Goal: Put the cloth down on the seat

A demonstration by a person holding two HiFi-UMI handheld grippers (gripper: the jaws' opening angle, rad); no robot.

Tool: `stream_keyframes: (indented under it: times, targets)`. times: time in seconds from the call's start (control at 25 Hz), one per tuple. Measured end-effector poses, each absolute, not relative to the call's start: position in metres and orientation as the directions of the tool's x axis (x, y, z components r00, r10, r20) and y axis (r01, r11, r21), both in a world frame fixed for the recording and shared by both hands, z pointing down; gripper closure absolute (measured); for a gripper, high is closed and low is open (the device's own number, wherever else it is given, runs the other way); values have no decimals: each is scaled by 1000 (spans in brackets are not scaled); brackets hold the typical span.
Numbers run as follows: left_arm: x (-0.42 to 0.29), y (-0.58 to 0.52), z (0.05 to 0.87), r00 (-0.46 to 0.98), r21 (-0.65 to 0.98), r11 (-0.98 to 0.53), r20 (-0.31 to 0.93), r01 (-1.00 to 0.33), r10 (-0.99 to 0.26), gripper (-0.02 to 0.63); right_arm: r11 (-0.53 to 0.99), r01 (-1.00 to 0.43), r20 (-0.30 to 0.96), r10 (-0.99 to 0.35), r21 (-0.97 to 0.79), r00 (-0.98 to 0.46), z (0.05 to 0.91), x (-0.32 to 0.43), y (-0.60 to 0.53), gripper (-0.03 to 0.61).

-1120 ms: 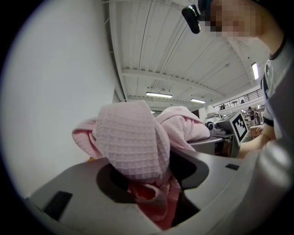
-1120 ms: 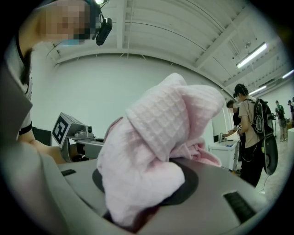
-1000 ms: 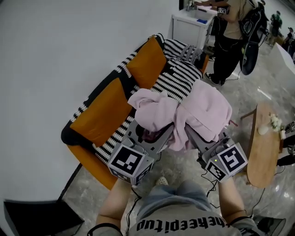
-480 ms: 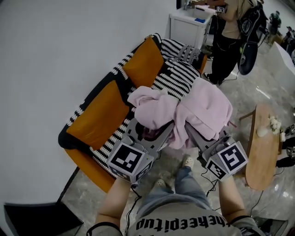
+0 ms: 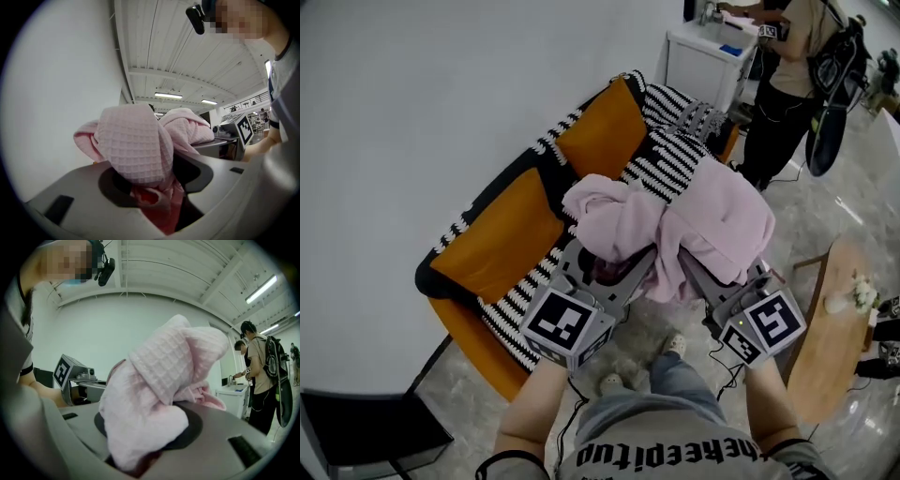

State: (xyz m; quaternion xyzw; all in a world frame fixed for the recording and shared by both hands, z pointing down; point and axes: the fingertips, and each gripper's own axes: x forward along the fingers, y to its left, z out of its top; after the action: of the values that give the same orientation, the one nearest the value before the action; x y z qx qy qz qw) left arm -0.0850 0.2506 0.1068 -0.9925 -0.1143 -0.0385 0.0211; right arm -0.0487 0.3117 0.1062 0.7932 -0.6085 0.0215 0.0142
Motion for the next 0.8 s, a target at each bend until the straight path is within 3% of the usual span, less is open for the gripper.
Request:
stream_keyframes:
  times: [0.8]
  targets:
    - [5, 231, 119, 996, -29, -999, 90, -16, -19, 373, -19, -1000, 60, -998, -7, 19, 118, 55, 281, 399]
